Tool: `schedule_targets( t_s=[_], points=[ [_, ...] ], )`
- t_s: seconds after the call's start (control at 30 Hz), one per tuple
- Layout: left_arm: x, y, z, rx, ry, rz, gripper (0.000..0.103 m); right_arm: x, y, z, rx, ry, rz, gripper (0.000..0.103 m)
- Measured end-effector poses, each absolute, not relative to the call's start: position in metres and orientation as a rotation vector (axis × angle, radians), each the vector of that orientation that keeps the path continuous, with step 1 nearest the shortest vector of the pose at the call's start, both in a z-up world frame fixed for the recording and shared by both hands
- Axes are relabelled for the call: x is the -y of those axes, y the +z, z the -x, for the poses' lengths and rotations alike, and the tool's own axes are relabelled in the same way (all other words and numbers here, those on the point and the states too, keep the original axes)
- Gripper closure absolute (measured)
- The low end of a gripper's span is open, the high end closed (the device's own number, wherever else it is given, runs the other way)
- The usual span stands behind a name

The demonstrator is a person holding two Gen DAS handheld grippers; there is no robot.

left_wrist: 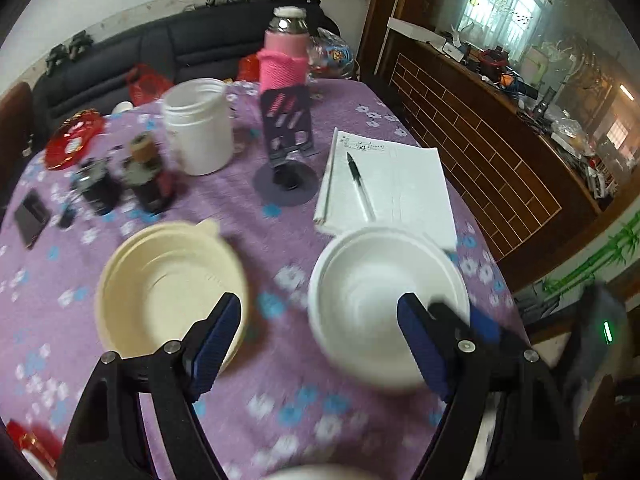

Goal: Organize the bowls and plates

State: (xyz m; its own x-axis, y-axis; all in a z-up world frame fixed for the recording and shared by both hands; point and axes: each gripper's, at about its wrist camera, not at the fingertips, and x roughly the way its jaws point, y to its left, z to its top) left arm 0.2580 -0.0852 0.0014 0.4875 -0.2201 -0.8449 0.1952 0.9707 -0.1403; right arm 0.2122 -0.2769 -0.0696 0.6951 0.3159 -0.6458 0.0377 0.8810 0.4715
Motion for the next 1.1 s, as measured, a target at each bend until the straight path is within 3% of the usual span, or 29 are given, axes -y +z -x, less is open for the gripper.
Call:
schedule_targets(
  t_s=[0.13, 0.3, 0.37, 0.5, 0.6, 0.63, 0.77, 1.1],
  points=[
    [0.107, -0.027, -0.289, -1.073, -0.267, -0.007, 0.03, 0.276, -0.073, -0.215, -0.81, 0.168, -0.477, 0.046],
    [0.119, -0.06, -0.309, -1.168, -0.282, -0.005, 0.057, 0.28, -0.083, -0.22, -0.848, 0.167, -0.496, 0.052],
    [0.124, -0.066, -0.311, -1.176, -0.275, -0.035, 0.06, 0.279, -0.087, -0.224, -0.865, 0.17, -0.5, 0.059],
    [0.126, -0.063, -0.31, -1.159, -0.261, -0.079, 0.071, 0.278, -0.088, -0.225, -0.866, 0.156, -0.483, 0.061],
    [0.122, -0.063, -0.31, -1.162, -0.251, -0.086, 0.08, 0.283, -0.09, -0.226, -0.867, 0.138, -0.498, 0.072],
    [0.12, -0.062, -0.309, -1.164, -0.245, -0.084, 0.08, 0.285, -0.091, -0.226, -0.868, 0.138, -0.511, 0.079],
    [0.113, -0.052, -0.297, -1.151, -0.236, -0.072, 0.083, 0.291, -0.091, -0.223, -0.856, 0.158, -0.566, 0.084],
    [0.089, 0.006, -0.227, -0.962, -0.19, -0.019, 0.083, 0.281, -0.061, -0.197, -0.715, 0.276, -0.61, 0.085]
  ],
)
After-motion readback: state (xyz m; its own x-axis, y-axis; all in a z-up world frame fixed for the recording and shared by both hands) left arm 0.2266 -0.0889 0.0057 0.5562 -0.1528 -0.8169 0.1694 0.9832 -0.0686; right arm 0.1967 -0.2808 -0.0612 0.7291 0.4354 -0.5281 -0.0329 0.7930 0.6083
